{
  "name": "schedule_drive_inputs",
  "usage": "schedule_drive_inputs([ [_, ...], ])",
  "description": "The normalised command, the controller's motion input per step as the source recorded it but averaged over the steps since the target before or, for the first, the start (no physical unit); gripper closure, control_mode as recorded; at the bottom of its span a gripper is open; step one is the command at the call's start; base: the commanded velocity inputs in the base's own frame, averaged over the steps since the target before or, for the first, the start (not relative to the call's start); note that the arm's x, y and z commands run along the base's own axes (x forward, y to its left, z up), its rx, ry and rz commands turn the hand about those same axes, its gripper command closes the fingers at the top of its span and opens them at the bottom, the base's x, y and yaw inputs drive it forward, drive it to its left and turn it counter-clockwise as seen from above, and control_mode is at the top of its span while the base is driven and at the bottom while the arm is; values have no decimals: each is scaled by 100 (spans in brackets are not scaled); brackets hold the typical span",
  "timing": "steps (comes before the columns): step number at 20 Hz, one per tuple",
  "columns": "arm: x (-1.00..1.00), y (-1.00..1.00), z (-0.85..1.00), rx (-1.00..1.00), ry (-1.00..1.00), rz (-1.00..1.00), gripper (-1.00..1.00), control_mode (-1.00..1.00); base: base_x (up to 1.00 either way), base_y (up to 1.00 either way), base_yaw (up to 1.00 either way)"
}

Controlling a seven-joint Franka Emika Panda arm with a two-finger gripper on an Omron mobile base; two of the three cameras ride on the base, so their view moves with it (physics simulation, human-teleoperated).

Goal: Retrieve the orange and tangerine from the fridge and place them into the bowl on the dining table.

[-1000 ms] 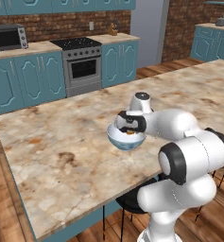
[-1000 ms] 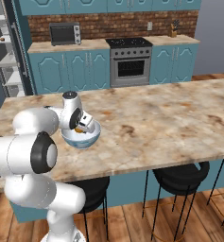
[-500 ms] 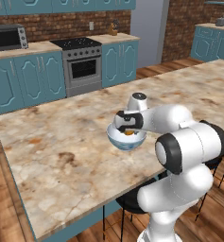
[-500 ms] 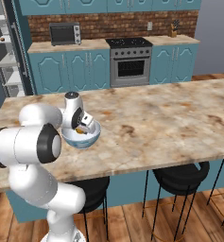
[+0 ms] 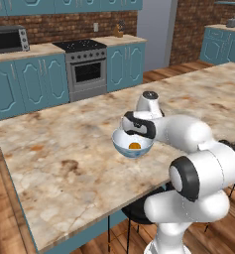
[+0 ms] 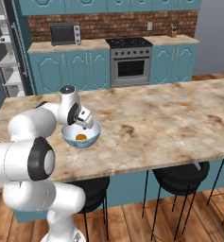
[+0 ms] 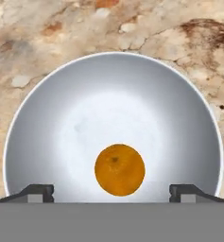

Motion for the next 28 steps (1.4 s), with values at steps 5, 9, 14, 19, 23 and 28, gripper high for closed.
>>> schedule_drive_inputs([
  [5,-73,0,96,0,-24,1,-100,-100,0,0,0],
  [9,-99,-19,99,0,-25,6,-100,-100,0,0,0],
  [14,-100,-28,86,0,-25,6,-100,-100,0,0,0],
  [19,-99,-2,26,-1,-10,5,-100,-100,0,0,0],
  [23,-78,0,-8,-4,-6,5,-100,-100,0,0,0],
  [28,-62,0,-1,-1,-5,3,-100,-100,0,0,0],
])
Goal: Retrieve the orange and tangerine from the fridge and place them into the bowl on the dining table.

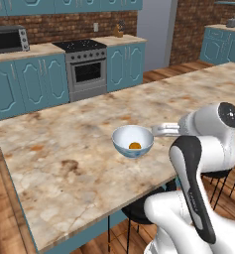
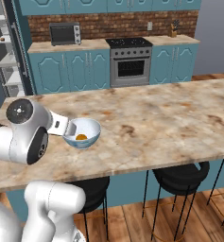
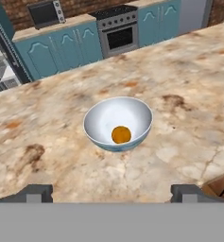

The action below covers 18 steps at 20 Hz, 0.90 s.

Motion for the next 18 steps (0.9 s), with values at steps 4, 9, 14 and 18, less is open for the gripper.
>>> schedule_drive_inputs([
  [4,-19,0,0,0,1,0,-100,-100,0,0,0],
  [9,0,0,0,0,0,0,-100,-100,0,0,0],
  [14,-14,0,-2,0,0,1,-100,100,-19,3,3],
  [18,0,0,0,0,0,0,-100,100,-51,35,16],
])
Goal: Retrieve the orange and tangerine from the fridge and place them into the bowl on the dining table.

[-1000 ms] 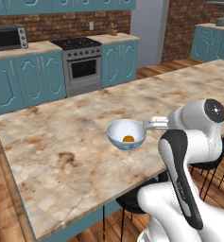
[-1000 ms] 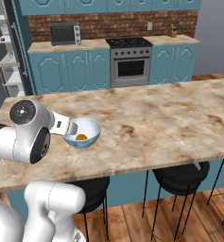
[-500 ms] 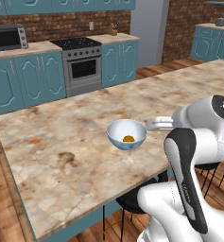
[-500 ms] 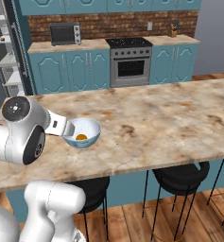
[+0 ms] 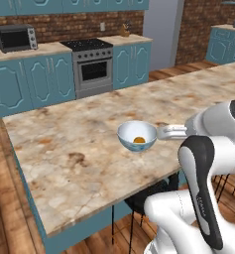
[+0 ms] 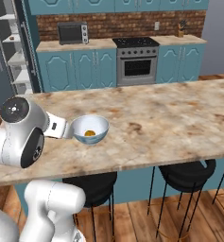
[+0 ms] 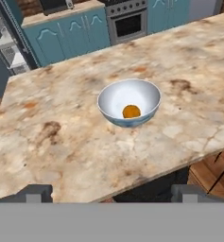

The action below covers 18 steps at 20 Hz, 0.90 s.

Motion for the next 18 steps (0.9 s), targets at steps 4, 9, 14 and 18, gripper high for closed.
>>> schedule_drive_inputs([
  [4,0,0,0,0,0,0,-100,100,-26,76,24],
  [9,0,0,0,0,0,0,-100,100,0,98,28],
  [14,0,0,0,0,0,0,-100,100,2,100,36],
  [18,0,0,0,0,0,0,-100,100,28,93,34],
])
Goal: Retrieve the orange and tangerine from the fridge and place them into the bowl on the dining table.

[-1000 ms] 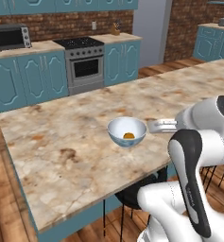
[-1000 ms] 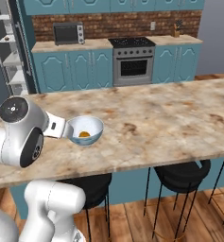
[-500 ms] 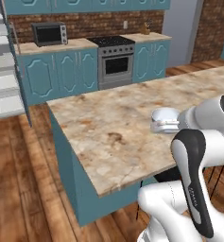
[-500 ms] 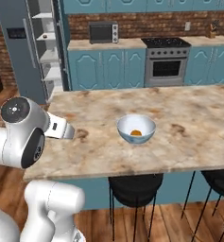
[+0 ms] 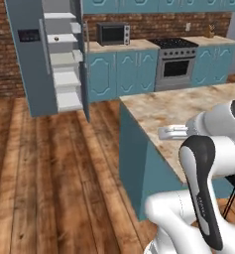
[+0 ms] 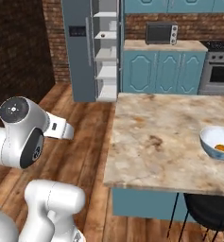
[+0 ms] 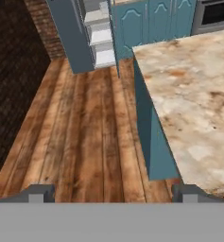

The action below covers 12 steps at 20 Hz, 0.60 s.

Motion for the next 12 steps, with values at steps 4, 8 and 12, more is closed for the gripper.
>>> schedule_drive_inputs([
  [4,0,0,0,0,0,0,-100,100,60,76,30],
  [8,0,0,0,0,0,0,-100,100,91,47,23],
  [12,0,0,0,0,0,0,-100,100,97,13,15],
])
